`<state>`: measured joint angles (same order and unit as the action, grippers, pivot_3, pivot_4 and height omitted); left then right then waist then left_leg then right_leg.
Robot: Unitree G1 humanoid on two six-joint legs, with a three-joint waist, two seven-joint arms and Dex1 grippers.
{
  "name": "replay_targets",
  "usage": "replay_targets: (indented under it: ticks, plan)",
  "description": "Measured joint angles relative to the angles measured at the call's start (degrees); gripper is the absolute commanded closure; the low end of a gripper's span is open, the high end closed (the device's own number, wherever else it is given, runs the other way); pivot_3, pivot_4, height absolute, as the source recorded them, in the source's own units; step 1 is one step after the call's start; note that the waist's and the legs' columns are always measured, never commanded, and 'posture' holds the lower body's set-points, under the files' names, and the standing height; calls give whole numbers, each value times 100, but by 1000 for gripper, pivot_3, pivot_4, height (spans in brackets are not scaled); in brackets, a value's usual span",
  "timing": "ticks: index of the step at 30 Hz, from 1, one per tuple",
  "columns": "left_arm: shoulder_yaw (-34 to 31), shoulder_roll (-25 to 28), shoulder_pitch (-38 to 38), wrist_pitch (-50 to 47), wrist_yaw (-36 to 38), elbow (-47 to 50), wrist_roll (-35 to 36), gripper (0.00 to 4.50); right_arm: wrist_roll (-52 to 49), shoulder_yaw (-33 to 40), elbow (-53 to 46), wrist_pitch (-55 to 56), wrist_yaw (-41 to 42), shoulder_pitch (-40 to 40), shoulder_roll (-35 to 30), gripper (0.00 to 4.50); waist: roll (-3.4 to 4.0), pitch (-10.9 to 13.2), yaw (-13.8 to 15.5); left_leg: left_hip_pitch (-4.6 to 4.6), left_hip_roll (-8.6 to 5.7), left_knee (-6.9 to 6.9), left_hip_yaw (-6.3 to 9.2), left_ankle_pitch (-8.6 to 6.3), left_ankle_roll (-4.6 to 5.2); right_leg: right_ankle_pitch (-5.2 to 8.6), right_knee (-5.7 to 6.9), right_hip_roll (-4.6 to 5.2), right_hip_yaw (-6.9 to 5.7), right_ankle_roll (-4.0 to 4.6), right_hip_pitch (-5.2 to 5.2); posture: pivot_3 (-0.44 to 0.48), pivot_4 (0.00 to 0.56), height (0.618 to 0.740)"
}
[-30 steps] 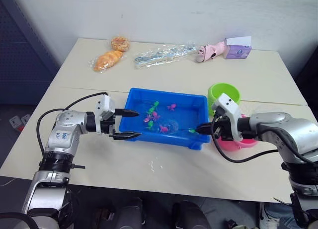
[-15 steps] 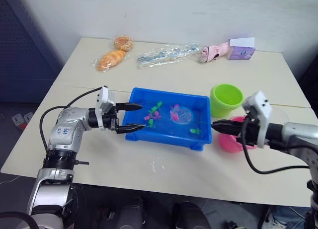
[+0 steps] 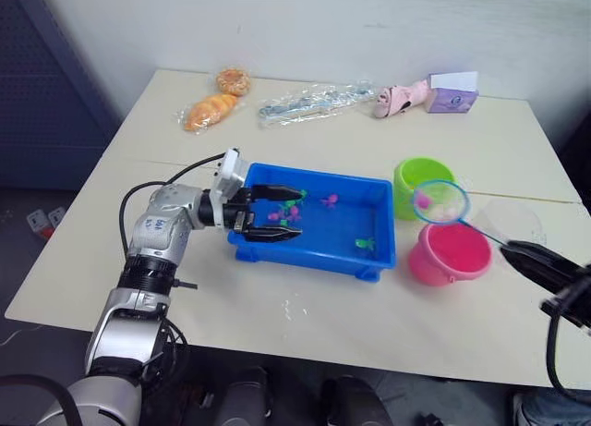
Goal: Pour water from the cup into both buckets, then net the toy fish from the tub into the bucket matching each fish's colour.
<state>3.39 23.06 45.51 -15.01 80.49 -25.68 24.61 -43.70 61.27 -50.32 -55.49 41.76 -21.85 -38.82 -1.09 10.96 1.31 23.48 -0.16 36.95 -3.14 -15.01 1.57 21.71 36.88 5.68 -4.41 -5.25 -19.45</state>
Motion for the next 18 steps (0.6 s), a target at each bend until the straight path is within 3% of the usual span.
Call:
replay_targets:
  ticks: [8, 18]
  plan:
    - [78, -244, 75, 133, 156, -112, -34, 56, 1636, -345, 222, 2316, 237, -1223, 621, 4500, 0, 0, -15, -18, 4, -4, -17, 0, -4, 1, 1, -2, 24, -1, -1, 0, 150, 740]
    - [168, -413, -14, 91, 157, 114, -24, 56, 4297, -1418, 1688, 6184, -259, -1489, 967, 4500, 2, -1, -7, -22, 3, -6, -32, 1, -8, 2, 4, -2, 38, -3, -6, 0, 150, 740]
